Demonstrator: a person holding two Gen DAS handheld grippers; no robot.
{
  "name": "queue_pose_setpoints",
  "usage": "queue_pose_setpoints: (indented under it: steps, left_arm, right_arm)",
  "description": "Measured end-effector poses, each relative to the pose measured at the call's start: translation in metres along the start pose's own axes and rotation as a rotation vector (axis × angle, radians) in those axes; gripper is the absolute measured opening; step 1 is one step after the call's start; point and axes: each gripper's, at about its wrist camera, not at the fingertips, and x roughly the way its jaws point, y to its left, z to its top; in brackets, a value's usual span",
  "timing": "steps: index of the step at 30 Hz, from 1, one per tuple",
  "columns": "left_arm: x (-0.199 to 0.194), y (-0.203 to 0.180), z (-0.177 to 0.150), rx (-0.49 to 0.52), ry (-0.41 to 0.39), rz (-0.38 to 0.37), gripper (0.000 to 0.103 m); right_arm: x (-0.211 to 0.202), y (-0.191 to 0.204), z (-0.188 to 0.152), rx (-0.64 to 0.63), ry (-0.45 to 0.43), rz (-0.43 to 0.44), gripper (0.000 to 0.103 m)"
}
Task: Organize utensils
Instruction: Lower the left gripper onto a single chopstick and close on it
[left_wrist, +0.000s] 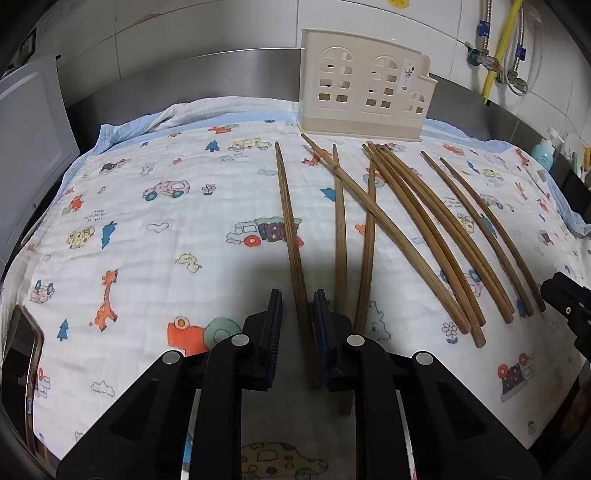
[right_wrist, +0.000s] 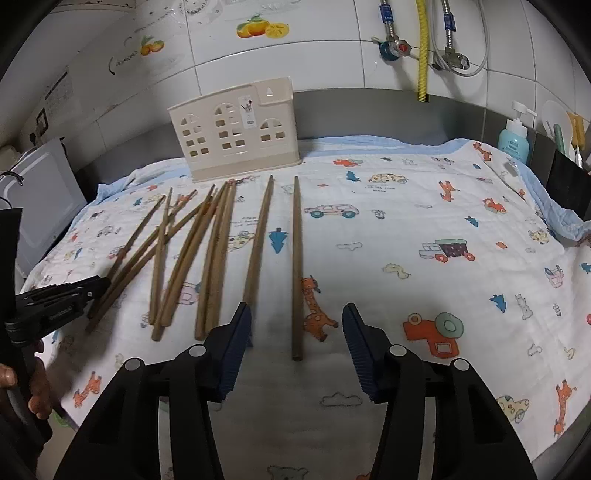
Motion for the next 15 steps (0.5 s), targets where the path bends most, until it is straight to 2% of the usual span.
queue_pose_setpoints:
  steps: [11, 15]
  left_arm:
    - [0.000, -0.001, 0.001, 0.007, 0.002, 0.005, 0.017]
    - [0.000, 0.000, 0.000, 0.002, -0.003, -0.002, 0.017]
  right_arm:
    - [0.018, 0.004, 0.003, -0.012, 0.046, 0.012, 0.017]
    - [0.022, 0.005, 0.001, -0.017, 0.050, -0.004, 0.015]
